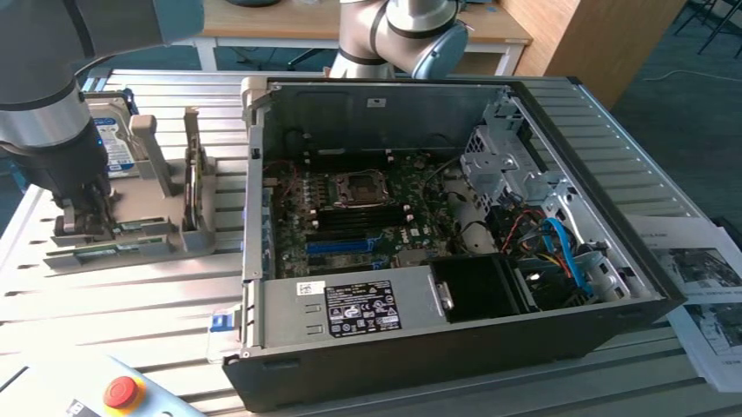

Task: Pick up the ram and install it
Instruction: 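Pick up the ram and move it above insertion slot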

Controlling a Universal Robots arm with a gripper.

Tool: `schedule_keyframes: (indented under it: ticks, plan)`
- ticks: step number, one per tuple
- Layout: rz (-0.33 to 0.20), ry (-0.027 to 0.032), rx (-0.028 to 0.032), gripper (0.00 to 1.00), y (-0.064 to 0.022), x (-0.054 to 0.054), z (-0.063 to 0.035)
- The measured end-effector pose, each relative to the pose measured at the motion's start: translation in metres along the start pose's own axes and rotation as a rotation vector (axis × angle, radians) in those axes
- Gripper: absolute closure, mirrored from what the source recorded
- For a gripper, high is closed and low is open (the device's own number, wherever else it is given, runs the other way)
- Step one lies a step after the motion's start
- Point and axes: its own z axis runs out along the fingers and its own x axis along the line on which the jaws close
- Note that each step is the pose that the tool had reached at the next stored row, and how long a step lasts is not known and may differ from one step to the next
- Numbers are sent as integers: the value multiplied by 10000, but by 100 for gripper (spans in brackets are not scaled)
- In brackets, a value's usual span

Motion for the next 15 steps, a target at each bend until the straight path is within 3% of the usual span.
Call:
schedule_keyframes:
  ticks: [11,15]
  plan:
    - [-1,-1,2,76,-123,15,-10]
    - [1,-1,1,76,-129,15,-10]
